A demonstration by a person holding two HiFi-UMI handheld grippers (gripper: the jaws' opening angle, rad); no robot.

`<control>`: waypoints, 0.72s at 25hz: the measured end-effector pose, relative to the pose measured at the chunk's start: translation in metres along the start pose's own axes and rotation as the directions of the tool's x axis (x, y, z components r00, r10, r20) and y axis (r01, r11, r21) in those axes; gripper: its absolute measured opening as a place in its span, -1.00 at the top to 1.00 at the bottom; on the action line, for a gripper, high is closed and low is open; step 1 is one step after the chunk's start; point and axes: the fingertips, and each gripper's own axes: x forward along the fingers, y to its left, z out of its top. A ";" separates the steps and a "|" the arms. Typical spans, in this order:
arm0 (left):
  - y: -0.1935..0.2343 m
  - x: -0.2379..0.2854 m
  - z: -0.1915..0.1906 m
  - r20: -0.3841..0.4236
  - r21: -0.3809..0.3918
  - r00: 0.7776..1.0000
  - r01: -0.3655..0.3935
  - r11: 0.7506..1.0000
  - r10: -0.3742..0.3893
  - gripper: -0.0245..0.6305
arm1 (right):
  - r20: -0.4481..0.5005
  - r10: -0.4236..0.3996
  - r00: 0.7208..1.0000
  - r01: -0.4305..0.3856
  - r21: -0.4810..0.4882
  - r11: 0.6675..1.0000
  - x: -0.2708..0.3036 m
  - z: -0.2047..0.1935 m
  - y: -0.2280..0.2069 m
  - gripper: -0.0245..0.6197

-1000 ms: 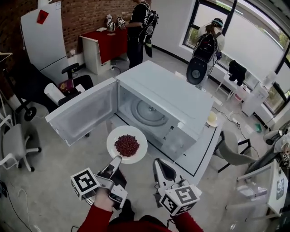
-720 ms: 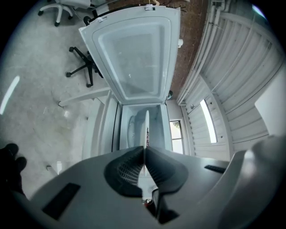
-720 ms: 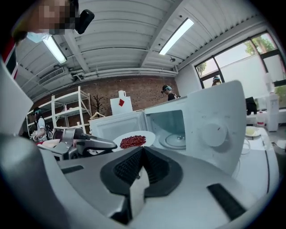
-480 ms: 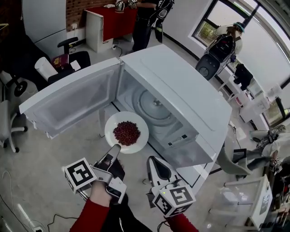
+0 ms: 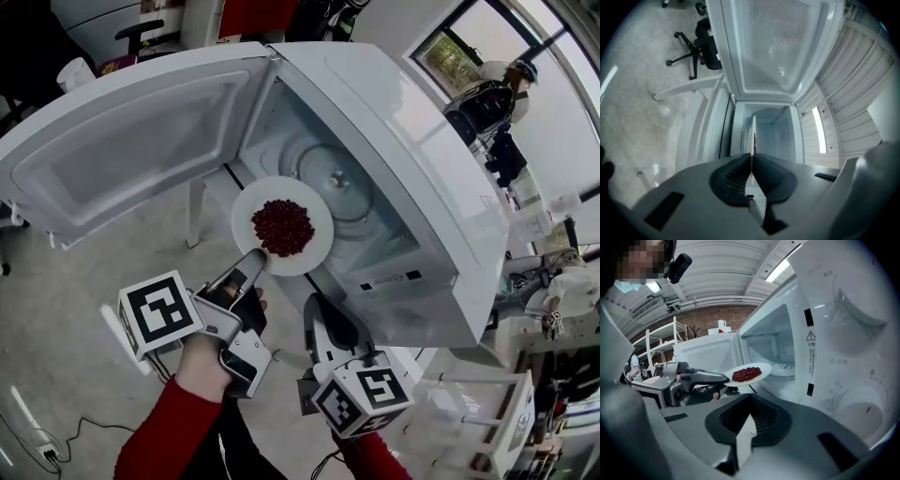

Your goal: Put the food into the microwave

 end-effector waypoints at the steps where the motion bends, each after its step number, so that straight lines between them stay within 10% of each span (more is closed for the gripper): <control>1: 0.000 0.002 0.001 -0.009 0.012 1.000 -0.003 1.000 0.003 0.86 | 0.000 -0.007 1.000 0.007 0.001 1.000 0.001 -0.001 0.002 0.88; 18: -0.019 0.114 0.011 -0.079 0.100 0.996 -0.025 0.995 0.033 0.86 | -0.030 -0.060 0.998 0.061 0.020 0.998 0.029 0.021 -0.020 0.88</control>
